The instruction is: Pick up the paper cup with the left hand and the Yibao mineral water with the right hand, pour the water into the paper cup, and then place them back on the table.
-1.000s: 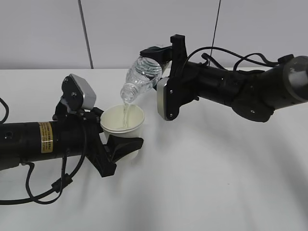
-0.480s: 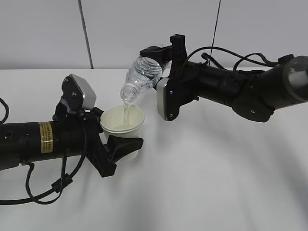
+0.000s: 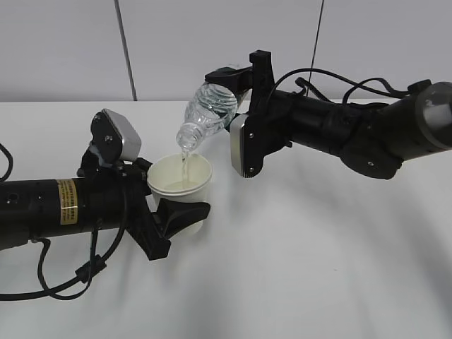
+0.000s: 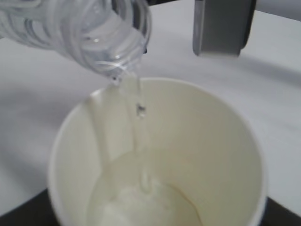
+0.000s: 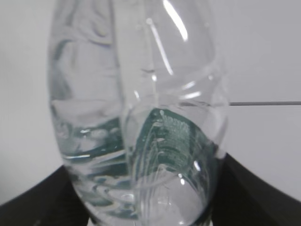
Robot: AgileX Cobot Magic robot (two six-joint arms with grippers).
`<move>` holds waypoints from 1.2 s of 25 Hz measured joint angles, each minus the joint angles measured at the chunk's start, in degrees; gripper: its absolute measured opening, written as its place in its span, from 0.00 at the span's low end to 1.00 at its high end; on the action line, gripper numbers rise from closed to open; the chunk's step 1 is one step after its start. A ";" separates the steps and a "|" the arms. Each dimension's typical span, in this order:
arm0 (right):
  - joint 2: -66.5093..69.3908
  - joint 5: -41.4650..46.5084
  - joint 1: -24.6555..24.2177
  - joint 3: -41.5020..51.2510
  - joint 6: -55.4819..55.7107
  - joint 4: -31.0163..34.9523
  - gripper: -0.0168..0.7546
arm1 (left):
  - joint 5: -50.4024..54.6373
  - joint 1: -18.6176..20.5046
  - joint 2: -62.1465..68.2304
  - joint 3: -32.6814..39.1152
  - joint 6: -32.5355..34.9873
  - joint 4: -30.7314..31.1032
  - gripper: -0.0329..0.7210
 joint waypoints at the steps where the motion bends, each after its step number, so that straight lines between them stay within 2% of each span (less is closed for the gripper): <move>1: 0.00 0.00 0.00 0.00 0.00 0.00 0.65 | 0.00 0.00 0.00 0.00 0.00 0.00 0.63; 19: 0.00 0.00 0.00 0.00 0.62 0.00 0.65 | 0.20 0.00 0.00 0.00 0.00 0.00 0.63; 30: 0.00 -2.50 0.00 -0.13 18.12 0.00 0.65 | 0.25 0.00 0.00 0.00 0.00 -3.07 0.63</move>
